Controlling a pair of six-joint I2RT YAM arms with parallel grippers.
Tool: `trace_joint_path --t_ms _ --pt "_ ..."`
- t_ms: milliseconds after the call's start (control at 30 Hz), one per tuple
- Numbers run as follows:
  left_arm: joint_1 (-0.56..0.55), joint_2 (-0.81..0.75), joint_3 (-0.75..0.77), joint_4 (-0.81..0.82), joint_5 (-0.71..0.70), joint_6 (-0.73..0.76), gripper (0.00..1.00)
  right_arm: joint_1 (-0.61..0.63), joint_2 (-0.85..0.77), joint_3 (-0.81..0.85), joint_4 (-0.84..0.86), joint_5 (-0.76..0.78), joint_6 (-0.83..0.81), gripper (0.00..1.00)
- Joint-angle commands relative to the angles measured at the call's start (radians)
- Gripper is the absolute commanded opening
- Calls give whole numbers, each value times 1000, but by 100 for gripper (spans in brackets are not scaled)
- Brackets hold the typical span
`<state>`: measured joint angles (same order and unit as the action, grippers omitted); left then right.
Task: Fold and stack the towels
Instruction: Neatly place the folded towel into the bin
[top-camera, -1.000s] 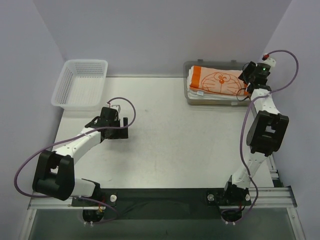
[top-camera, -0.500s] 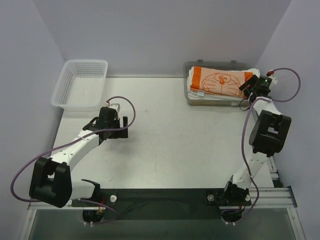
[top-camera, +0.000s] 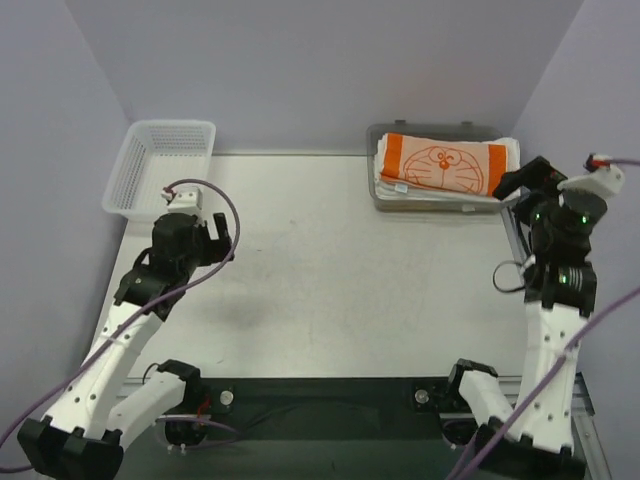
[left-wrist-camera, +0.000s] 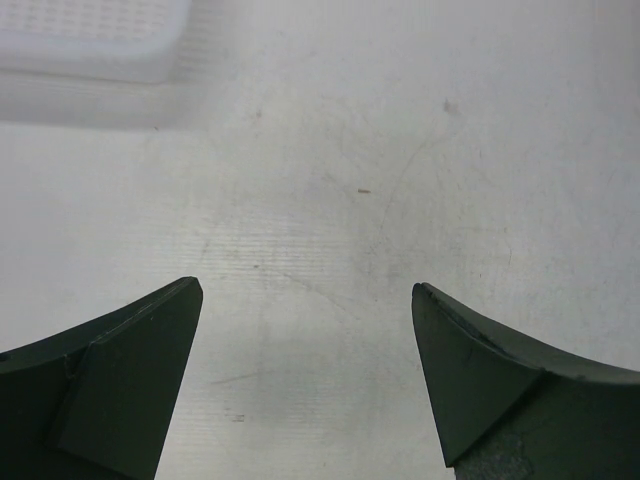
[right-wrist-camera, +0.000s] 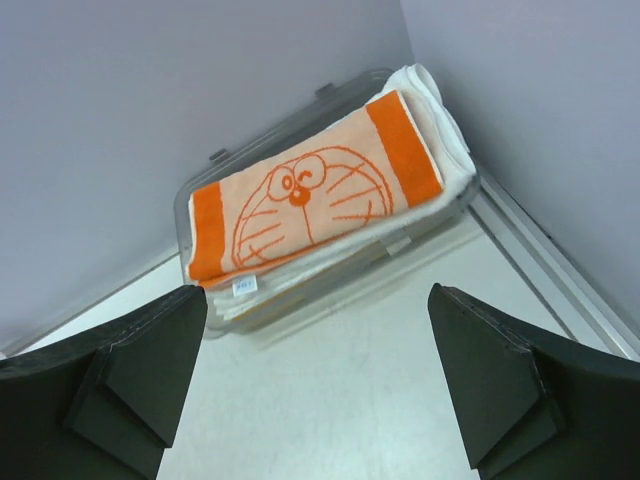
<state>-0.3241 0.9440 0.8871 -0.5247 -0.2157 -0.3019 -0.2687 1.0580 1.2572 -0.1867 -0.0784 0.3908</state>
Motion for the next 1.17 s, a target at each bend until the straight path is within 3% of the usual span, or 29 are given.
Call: trace_joint_path --t_ms 0,100,167,467,633,1133 --pt "-7 -127 91 -116 -152 -5 97 -6 -243 -120 -265 49 -13 100" --pt "-9 -238 110 -179 -229 -28 97 12 -484 -260 -310 72 14 100" --pt "-10 -301 105 -202 -254 -39 97 109 -615 -304 -330 144 28 100" --pt "-29 -652 -180 -150 -337 -118 97 247 -1035 -614 -372 221 -73 100" --pt "-29 -792 -274 -84 -326 -131 97 256 -1044 -640 -367 209 -105 100" --pt "-18 -827 -320 -74 -338 -160 97 263 -1035 -636 -372 204 -110 100"
